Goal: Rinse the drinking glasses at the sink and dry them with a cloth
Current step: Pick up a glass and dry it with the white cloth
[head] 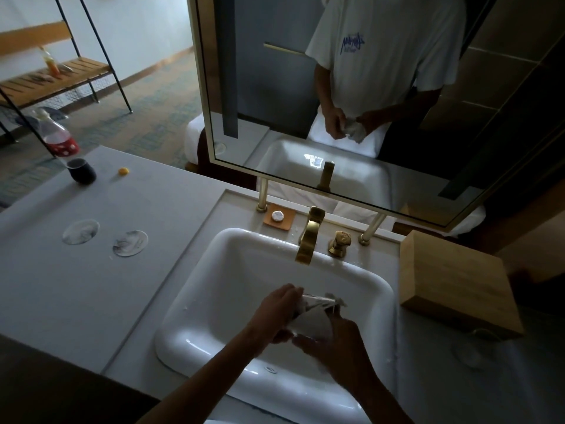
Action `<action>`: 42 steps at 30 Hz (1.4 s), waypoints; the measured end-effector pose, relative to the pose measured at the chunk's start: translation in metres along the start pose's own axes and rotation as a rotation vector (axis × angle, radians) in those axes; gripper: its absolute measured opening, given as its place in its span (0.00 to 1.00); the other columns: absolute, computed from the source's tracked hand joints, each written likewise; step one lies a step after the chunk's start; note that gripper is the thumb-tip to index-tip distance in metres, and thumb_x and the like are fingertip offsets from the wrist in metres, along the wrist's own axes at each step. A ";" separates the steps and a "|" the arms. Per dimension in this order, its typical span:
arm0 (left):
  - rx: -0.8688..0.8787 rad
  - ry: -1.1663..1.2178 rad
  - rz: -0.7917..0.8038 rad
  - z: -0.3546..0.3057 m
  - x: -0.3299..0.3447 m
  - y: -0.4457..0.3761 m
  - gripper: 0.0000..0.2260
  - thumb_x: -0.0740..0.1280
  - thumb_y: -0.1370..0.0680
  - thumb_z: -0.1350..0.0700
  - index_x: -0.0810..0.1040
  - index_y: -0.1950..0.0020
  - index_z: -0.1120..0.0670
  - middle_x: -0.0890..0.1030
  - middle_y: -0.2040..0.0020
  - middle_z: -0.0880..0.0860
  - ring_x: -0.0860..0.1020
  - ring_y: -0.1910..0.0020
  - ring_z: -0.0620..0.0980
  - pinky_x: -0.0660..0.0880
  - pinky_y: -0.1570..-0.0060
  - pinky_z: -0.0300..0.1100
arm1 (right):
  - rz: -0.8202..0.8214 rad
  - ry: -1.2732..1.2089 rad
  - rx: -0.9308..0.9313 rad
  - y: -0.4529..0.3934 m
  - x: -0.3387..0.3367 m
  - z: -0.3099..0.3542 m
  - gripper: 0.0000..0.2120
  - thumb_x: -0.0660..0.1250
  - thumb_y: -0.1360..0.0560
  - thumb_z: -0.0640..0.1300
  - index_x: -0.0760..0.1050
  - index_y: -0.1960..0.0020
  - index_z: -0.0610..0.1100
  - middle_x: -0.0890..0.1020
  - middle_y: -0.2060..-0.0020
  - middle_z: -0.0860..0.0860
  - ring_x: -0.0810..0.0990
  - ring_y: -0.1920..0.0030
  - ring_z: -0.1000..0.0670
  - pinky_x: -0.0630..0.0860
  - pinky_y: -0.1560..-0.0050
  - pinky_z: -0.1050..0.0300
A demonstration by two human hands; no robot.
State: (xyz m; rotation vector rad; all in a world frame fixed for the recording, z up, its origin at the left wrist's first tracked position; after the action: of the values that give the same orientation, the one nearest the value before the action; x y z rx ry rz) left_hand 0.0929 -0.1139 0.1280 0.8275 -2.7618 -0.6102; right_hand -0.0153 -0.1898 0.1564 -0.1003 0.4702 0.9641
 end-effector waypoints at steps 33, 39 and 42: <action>-0.004 -0.308 0.736 -0.006 0.023 0.008 0.39 0.69 0.22 0.64 0.54 0.21 0.37 0.64 0.25 0.57 0.73 0.32 0.62 0.80 0.41 0.51 | 0.652 -0.010 0.183 -0.001 0.008 0.027 0.19 0.76 0.34 0.33 0.81 0.47 0.49 0.85 0.52 0.51 0.83 0.51 0.54 0.80 0.48 0.59; 0.067 -0.362 0.792 -0.012 0.028 0.016 0.39 0.69 0.23 0.68 0.54 0.22 0.41 0.68 0.33 0.46 0.78 0.41 0.47 0.81 0.48 0.40 | 0.677 -0.289 0.209 0.000 0.000 0.024 0.18 0.72 0.32 0.26 0.79 0.44 0.38 0.84 0.50 0.45 0.83 0.49 0.47 0.81 0.47 0.53; 0.066 -0.226 0.709 -0.012 0.024 0.017 0.34 0.68 0.23 0.68 0.61 0.26 0.40 0.70 0.36 0.48 0.81 0.47 0.45 0.81 0.48 0.42 | 0.430 -0.538 0.351 0.003 -0.013 0.008 0.12 0.76 0.37 0.35 0.81 0.54 0.39 0.84 0.58 0.43 0.85 0.59 0.48 0.82 0.56 0.54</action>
State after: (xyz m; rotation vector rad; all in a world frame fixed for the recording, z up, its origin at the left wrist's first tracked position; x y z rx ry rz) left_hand 0.0683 -0.1188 0.1479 -0.2503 -2.9929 -0.4837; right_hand -0.0214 -0.1956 0.1692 0.5867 0.1542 1.2583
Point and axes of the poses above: each hand's wrist, its own y-axis away from the middle knuckle, its own x-axis out of the palm, z = x × y, the point moved 8 cm from there along -y, towards the middle knuckle
